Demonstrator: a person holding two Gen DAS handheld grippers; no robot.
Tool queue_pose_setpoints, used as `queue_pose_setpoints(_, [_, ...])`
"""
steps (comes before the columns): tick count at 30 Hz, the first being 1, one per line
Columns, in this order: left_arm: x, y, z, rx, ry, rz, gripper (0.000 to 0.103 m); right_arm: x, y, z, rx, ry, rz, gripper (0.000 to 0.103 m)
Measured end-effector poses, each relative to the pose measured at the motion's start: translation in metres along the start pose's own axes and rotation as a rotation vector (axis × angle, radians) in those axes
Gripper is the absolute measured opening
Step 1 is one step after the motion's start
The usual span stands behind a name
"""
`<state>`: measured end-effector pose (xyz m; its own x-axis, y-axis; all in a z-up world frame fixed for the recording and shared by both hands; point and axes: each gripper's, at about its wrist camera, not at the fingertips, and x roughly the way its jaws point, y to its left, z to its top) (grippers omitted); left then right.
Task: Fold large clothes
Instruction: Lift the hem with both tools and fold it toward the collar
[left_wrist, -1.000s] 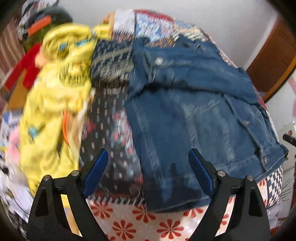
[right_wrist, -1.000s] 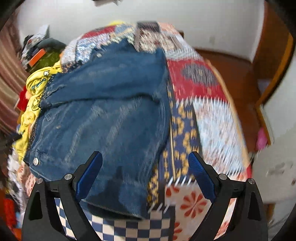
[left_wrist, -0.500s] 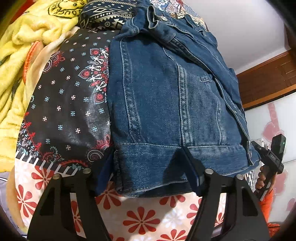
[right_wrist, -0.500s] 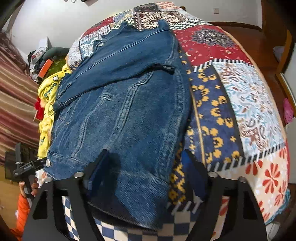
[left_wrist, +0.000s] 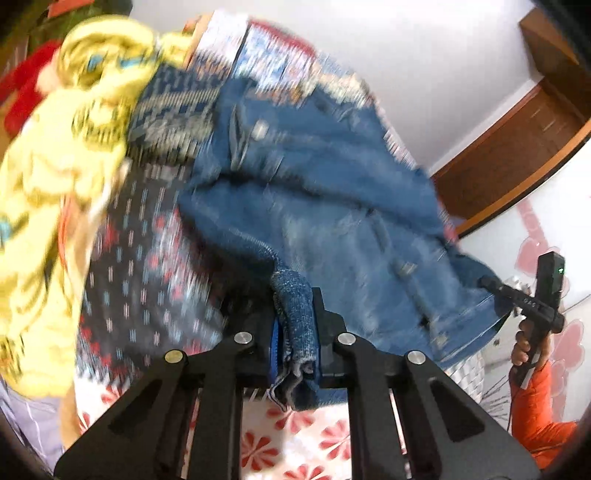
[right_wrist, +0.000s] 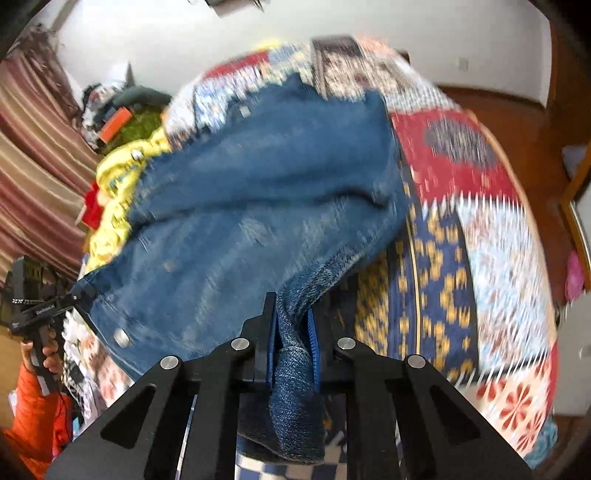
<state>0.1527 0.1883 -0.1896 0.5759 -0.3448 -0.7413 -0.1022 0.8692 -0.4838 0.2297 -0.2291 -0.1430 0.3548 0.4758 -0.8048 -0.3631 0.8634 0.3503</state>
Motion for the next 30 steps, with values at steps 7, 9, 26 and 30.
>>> queue_pose_setpoints(7, [-0.035,-0.029,0.083,0.044,-0.181,-0.087,0.011,-0.021,0.015,0.067,-0.062,-0.155,0.006,0.012])
queue_pose_setpoints(9, [-0.033,-0.032,0.112,0.048,-0.223,-0.079,0.011,-0.024,0.010,0.092,-0.046,-0.201,0.002,0.012])
queue_pose_setpoints(26, [0.152,0.043,0.189,0.000,-0.048,0.230,0.019,0.114,-0.050,0.172,0.014,-0.081,-0.124,0.014])
queue_pose_setpoints(30, [0.150,0.031,0.179,0.104,-0.051,0.312,0.035,0.111,-0.050,0.168,-0.035,-0.076,-0.118,0.019])
